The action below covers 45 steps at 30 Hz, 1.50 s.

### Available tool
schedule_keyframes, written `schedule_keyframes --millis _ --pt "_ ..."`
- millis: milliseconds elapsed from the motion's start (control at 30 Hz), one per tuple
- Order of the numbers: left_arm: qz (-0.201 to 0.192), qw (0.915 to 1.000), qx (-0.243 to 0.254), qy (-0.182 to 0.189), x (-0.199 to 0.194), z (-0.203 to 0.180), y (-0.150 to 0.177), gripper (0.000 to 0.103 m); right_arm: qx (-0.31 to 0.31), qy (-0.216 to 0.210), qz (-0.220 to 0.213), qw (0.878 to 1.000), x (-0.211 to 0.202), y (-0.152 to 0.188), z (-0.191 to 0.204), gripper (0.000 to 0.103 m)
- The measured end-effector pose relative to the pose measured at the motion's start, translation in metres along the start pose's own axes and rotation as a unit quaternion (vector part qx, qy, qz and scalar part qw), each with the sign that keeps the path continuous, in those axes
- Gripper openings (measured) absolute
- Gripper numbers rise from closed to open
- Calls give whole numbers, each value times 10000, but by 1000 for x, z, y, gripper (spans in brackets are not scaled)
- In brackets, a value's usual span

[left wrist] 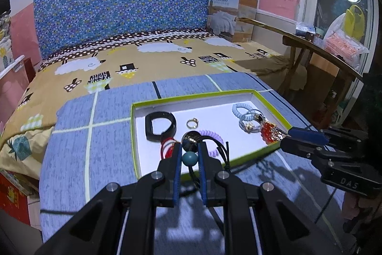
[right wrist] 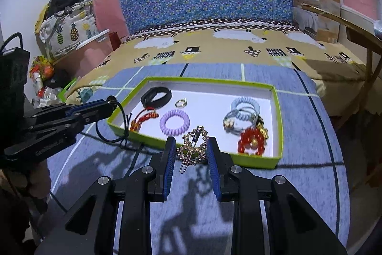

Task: Organize jewelry
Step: 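Carry the hair tie and hair clip over the box with both grippers, then open both grippers inside the box and withdraw them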

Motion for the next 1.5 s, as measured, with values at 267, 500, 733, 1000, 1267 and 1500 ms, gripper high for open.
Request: schedule_keyframes --millis 267,500,733,1000,1267,1500 --pt "141 9999 39 -76 31 8 -13 14 17 -19 40 10000 24 -18 -10 27" --pt "365 9993 21 -118 56 12 -7 14 87 -2 242 9997 52 -19 -20 27" --pt "570 9982 7 -160 73 18 4 14 132 13 491 9987 76 -9 -24 27" --pt "733 9972 -25 -158 84 20 11 14 163 11 676 9976 89 -1 -28 27" --pt "761 9970 -62 -132 85 20 12 19 237 19 749 9969 90 -1 -33 28" --pt "693 9975 -119 -115 83 24 11 31 143 59 701 9974 85 -2 -29 34"
Point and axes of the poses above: each gripper's, at about its wrist camera, not at the fingertips, and x roughly the way its jaws point, z to its left, y to its underside, the point moved 10 cm from there along x, roughly the way its jaws point, and after that the axes turned 3 degrees about z, right-handed, at the moved point
